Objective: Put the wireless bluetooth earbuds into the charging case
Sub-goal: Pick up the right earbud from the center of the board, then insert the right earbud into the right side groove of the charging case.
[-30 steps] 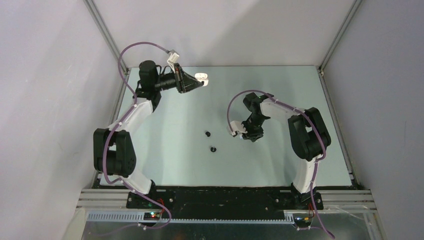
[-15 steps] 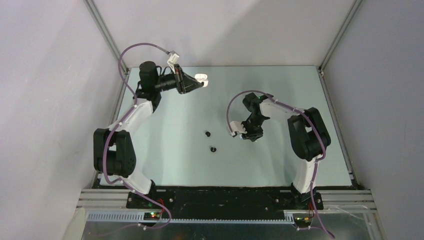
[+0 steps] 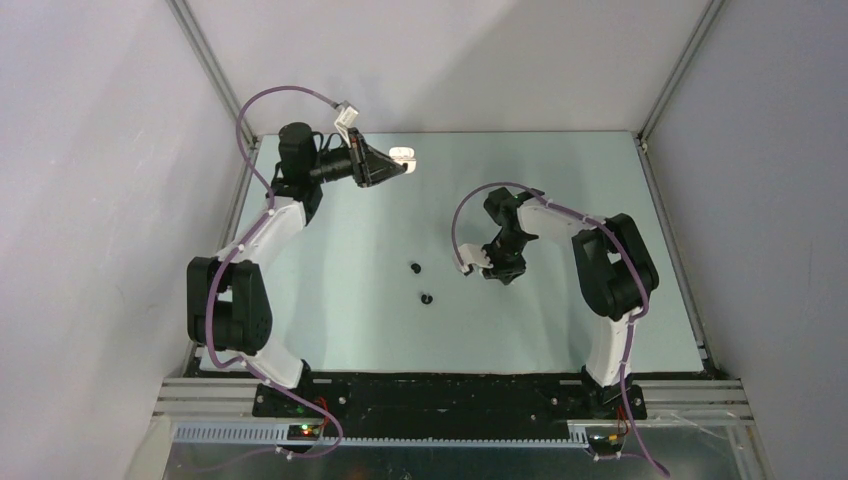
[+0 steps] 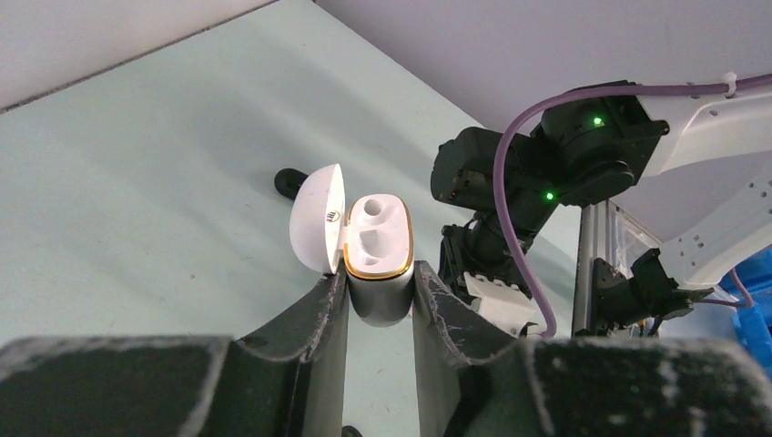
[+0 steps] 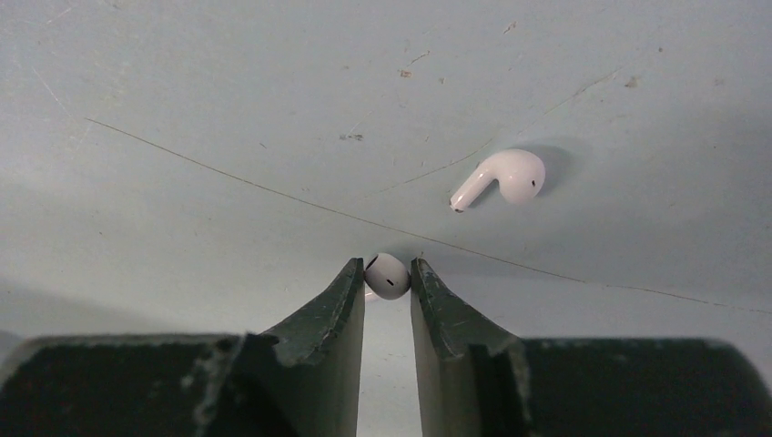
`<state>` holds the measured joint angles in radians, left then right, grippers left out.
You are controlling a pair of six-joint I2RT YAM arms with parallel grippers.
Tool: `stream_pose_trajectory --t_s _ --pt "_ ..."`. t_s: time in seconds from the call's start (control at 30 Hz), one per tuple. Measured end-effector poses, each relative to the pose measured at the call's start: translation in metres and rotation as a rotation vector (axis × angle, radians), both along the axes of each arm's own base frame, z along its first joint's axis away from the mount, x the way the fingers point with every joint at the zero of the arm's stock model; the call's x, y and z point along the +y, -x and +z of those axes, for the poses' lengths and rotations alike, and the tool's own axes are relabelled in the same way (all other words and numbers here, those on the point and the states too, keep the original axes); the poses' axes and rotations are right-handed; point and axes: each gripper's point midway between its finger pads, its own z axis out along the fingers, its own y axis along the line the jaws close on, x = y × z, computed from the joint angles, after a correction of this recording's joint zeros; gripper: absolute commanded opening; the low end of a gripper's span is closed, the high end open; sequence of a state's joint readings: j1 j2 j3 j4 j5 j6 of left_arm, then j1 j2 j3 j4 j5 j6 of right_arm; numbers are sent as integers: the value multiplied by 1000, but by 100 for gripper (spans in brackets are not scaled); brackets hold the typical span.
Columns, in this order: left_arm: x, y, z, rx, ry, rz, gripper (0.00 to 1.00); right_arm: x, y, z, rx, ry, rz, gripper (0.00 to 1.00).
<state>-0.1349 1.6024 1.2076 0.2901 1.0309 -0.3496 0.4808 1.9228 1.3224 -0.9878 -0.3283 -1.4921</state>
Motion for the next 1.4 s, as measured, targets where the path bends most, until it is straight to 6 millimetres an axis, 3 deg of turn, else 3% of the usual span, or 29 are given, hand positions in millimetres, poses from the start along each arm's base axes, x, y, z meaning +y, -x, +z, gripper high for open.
stream_pose_trajectory --t_s 0.2,0.27,0.3,0.37,0.47,0.6,0.73,0.8,0.9,1.2,1.3,1.4 --pt "0 -1 0 0 -1 6 0 0 -1 0 -1 -1 -18 15" --pt "0 -1 -1 1 -1 7 0 0 -4 2 -12 -6 -30 5" --pt "0 -1 -1 1 -1 7 0 0 -6 5 -25 -12 -39 0" --pt "0 -1 -1 1 -1 8 0 2 -13 17 -73 -35 -68 0" --pt "1 -3 0 -1 -2 16 0 8 -33 55 -198 -114 -148 0" --pt "-2 -6 8 -31 2 25 0 17 -65 141 -430 -318 -308 0" --pt "-15 -11 28 -93 33 10 0 32 -93 232 -624 -581 -491 0" --pt "-24 -12 36 -113 53 -4 0 42 -103 270 -687 -711 -568 0" --pt "-38 -12 41 -127 87 -34 0 58 -111 310 -738 -868 -642 0" --pt "-65 -2 44 -118 159 -117 0 100 -109 382 -748 -1171 -721 0" --pt "-67 2 46 -143 168 -135 0 107 -111 394 -745 -1212 -719 0" --pt "-67 6 42 -142 168 -149 0 111 -111 393 -737 -1215 -706 0"
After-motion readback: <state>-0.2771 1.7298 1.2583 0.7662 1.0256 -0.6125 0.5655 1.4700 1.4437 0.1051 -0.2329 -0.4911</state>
